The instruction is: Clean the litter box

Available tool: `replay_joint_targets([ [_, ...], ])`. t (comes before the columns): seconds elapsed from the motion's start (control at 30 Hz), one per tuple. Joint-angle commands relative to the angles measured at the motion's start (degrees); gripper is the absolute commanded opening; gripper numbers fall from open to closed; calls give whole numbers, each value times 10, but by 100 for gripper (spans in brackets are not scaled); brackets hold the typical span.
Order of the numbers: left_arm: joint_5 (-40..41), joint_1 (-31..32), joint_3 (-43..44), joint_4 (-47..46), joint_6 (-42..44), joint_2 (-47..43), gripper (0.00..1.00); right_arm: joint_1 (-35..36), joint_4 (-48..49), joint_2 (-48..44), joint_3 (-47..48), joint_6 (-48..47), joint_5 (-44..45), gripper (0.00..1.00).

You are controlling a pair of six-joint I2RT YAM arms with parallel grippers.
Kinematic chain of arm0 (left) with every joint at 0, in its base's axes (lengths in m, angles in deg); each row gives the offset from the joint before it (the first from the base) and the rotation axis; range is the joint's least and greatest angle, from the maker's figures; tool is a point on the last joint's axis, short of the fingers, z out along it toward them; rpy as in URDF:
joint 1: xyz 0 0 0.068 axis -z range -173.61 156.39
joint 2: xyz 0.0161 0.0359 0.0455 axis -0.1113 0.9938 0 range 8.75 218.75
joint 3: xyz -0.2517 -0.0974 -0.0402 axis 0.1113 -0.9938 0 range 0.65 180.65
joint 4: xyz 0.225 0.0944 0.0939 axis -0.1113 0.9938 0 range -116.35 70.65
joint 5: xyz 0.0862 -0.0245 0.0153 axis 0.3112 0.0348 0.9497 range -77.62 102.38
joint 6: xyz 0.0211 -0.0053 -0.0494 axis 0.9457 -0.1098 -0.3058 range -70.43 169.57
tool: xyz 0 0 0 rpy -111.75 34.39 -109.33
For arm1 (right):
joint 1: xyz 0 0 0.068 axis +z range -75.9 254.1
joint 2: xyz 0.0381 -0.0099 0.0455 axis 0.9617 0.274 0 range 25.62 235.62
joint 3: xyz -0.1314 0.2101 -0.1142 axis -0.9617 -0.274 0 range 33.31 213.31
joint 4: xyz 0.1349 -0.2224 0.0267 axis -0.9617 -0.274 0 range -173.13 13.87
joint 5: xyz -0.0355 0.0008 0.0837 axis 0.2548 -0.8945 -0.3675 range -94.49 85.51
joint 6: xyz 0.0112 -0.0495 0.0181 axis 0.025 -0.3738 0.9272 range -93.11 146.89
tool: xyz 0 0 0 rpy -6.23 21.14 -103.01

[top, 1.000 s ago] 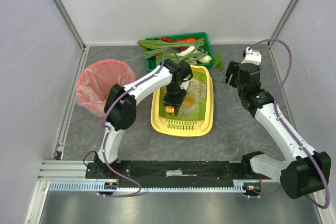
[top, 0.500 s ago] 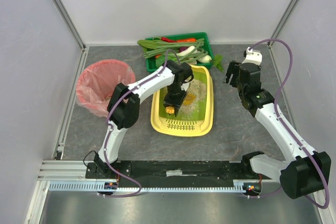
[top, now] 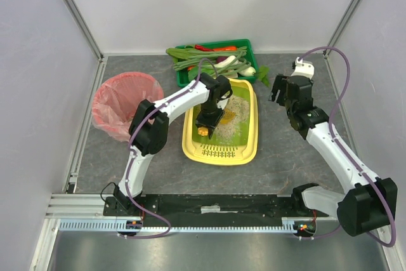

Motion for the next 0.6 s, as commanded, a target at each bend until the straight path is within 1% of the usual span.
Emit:
replay_joint_targets([
  [0.0,11,-1,-13,-47,54,-15,2,-4,25,7,29,7,12,80],
  [0.27,37,-2,-27,-87,58,-17,2,-4,26,26,44,9,9,80],
  [0.57,41,-10,-31,-128,70,-9,2,-4,24,47,69,9,3,80],
])
